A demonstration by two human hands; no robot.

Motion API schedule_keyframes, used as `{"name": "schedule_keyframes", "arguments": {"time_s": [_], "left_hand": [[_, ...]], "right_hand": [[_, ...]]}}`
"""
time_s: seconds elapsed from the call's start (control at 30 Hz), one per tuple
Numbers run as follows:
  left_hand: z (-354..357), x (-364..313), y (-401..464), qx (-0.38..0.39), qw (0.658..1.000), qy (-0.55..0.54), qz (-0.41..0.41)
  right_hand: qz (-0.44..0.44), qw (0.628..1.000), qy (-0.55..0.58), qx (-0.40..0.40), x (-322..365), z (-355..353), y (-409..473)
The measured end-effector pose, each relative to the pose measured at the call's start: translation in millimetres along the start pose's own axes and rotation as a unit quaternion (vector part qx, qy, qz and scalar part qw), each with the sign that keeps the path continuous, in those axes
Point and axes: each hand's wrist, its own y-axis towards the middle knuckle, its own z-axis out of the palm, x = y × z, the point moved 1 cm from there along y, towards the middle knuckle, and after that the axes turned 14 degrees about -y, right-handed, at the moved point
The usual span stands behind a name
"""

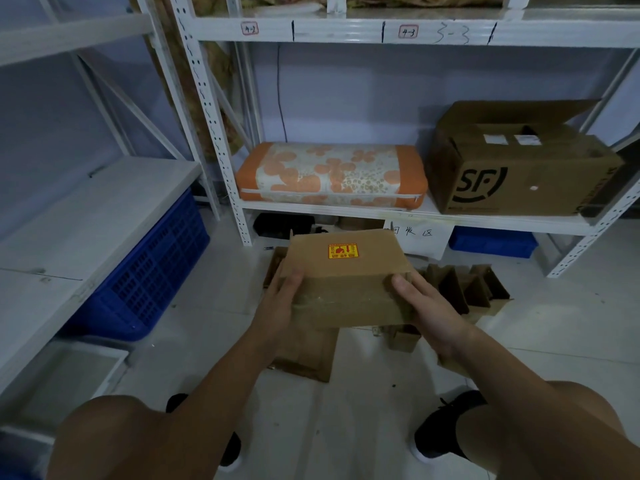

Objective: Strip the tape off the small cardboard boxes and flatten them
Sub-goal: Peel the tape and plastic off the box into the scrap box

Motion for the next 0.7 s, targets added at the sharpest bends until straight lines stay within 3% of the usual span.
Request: {"name": "schedule_keyframes", "arguments": {"time_s": [0.4, 0.7], "left_hand": [[-8, 10, 3, 0.007, 1.0, 0.01, 0.008], [-13, 9, 6, -0.01, 0.997, -0.027, -0.072]], "right_hand": [[-0.015, 0.999, 0.028, -0.039, 10, 6, 9], [-0.09, 0.992, -0.059, -0.065, 29, 5, 3]]}}
